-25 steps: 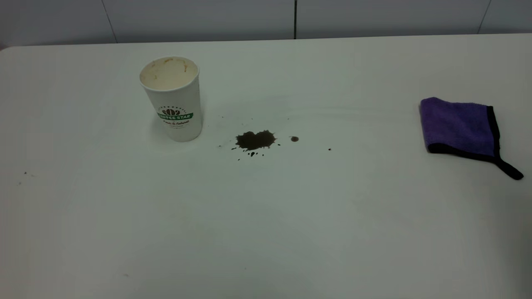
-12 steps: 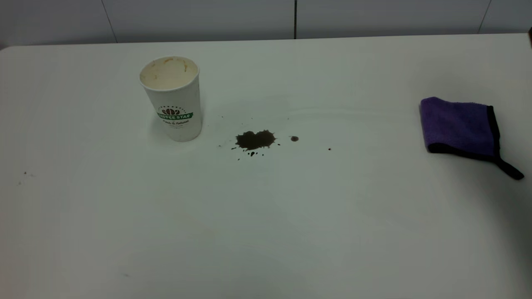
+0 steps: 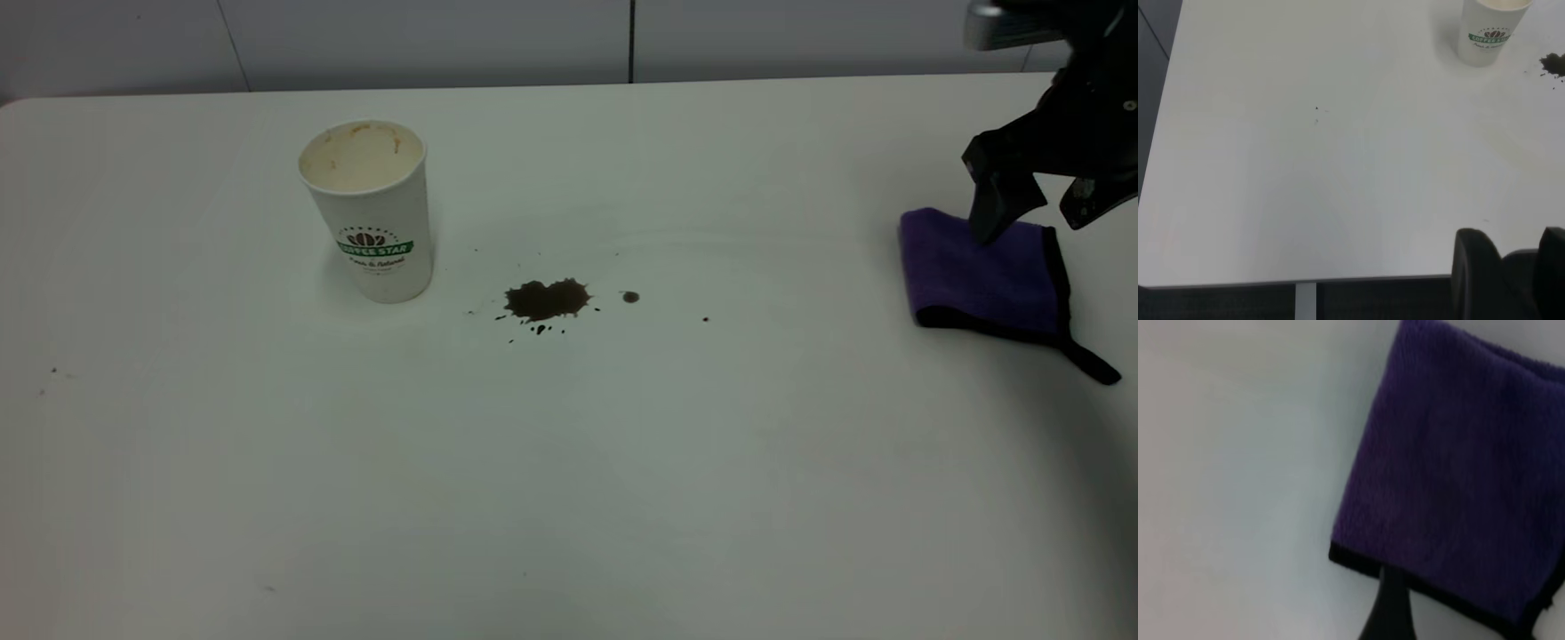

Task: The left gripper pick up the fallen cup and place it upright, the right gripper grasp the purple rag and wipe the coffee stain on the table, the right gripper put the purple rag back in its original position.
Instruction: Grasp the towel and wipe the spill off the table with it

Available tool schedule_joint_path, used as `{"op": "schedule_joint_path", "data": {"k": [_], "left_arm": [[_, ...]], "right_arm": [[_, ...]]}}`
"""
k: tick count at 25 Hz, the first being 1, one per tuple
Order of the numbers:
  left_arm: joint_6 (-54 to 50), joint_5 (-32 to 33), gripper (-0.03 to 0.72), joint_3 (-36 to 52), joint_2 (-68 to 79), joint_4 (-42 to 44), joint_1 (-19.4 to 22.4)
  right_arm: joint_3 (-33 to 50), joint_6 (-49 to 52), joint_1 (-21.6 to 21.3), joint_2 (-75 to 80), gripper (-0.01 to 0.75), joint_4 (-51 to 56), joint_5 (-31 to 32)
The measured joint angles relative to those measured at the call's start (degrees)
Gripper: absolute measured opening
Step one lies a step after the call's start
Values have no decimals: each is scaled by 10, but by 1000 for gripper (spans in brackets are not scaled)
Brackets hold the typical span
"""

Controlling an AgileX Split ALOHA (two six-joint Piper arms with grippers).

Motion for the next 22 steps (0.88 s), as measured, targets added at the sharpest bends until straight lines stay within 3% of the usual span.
{"op": "schedule_joint_path", "data": {"k": [10, 13, 16, 20, 22], "left_arm": [[0, 0, 240, 0, 0, 0, 0], [1, 0, 240, 0, 0, 0, 0], [1, 0, 240, 0, 0, 0, 0], [1, 0, 240, 0, 0, 0, 0], [1, 0, 240, 0, 0, 0, 0]], "right_arm": [[-151, -34, 0, 146, 713, 0, 48], [-191, -30, -4, 176, 673, 1, 78], [-211, -20, -8, 187, 528, 5, 100], [-215, -21, -6, 189, 153, 28, 108], [-215, -43, 0, 187, 65, 41, 111]]}}
